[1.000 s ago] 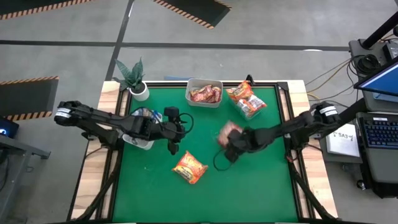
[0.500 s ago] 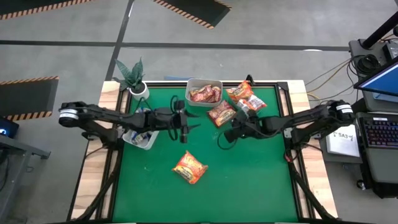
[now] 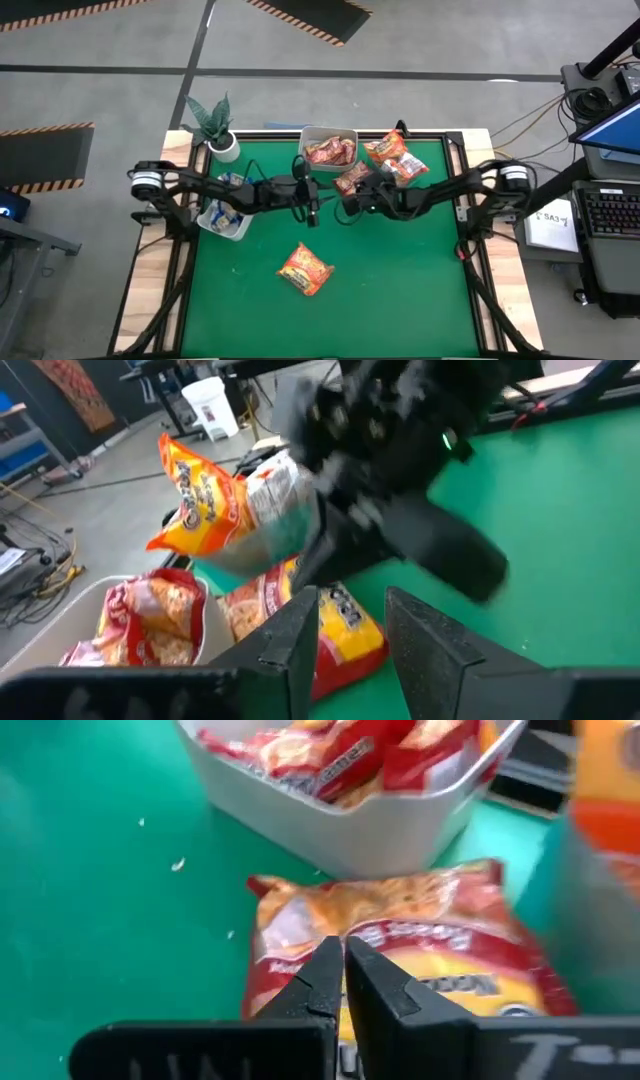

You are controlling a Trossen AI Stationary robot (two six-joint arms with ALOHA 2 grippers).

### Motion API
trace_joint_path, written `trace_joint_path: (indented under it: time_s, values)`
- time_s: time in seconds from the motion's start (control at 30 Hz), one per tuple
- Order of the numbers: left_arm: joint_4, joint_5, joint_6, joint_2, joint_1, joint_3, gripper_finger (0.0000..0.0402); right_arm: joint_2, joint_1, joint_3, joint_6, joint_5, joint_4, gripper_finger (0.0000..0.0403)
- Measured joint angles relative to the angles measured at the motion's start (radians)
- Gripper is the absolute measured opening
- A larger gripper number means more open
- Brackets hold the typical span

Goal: Sort Maruchan noodles
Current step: Put the red noodle pack into the gray bin

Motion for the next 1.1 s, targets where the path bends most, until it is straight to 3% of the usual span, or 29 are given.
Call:
trace_joint_path:
  time_s: [0.2,0.4,0.53,0.67,0.87,1.1]
  values:
    - [-0.004,-0.016,0.002,0.006,0.006,0.010,0.0094,0.089,-0.012,0.058,0.028,-0.114,-0.033,0.0009]
    - [-0.063,-0.016,0.003,-0.007,0.014,0.006,0.0093,0.135,-0.011,0.117,0.104,-0.456,-0.018,0.0009]
    - [-0.092,-0.013,0.004,-0.005,0.013,0.009,0.0093,0.116,0.003,0.147,0.084,-0.544,-0.014,0.0009]
    - [-0.105,-0.007,0.004,0.000,0.013,0.010,0.0093,0.043,0.000,0.148,0.016,-0.478,-0.043,0.0009]
    - [-0.102,-0.007,0.004,-0.004,0.013,0.010,0.0093,-0.005,-0.029,0.148,-0.001,-0.131,-0.277,0.0009]
    - [-0.100,-0.007,0.003,-0.004,0.013,0.015,0.0093,0.080,-0.045,0.149,0.082,-0.139,-0.354,0.0009]
